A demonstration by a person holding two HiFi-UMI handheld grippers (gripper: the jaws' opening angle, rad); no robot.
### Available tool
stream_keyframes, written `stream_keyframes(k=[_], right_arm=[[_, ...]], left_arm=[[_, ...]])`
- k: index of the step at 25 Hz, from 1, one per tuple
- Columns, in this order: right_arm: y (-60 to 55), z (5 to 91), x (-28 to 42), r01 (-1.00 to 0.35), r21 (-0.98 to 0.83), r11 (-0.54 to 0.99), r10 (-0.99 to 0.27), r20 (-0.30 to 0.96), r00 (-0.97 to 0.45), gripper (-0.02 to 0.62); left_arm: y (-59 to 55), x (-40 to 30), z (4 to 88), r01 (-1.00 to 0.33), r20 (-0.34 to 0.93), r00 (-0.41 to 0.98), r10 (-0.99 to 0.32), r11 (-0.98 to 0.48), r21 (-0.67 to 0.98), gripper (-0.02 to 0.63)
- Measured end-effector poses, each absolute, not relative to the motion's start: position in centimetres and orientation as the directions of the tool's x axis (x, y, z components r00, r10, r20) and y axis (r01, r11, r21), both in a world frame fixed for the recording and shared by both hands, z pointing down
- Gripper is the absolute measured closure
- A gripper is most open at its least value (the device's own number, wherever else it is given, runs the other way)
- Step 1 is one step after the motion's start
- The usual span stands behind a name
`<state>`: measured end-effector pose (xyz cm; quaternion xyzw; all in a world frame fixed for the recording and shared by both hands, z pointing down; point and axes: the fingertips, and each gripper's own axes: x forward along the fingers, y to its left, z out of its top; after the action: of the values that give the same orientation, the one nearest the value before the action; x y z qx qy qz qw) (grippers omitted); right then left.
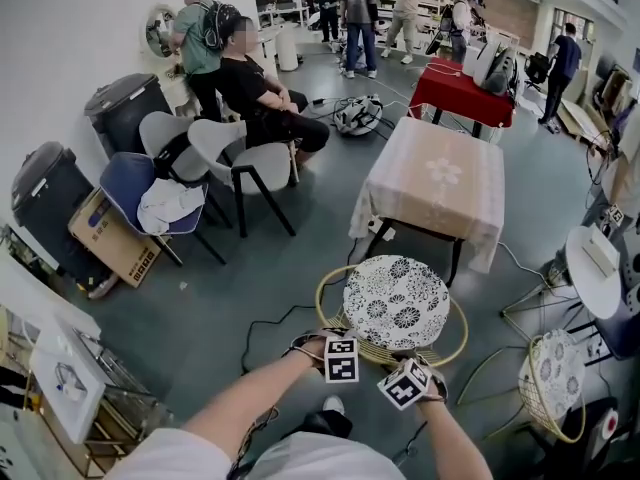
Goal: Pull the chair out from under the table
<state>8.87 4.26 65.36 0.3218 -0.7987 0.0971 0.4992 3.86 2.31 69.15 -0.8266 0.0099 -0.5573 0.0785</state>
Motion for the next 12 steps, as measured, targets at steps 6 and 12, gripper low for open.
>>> stream_keyframes(k=[6, 12], right_arm=[[4.7, 62.1, 9.2, -0.768, 0.1, 0.632, -0.525, 0.784, -0.33, 0.526], [5.8, 58.0, 9.3, -0.9, -0.051, 0.434, -0.666, 0.655, -0.358, 0.567]], left_arm=[[3.5, 4.4, 66.0, -0.09, 0.863, 0.485, -0.144, -0.989, -0.114, 0.463], [6.9, 7.3, 61.7, -0.354, 0.72, 0.654, -0.234, -0.935, 0.018, 0.497]])
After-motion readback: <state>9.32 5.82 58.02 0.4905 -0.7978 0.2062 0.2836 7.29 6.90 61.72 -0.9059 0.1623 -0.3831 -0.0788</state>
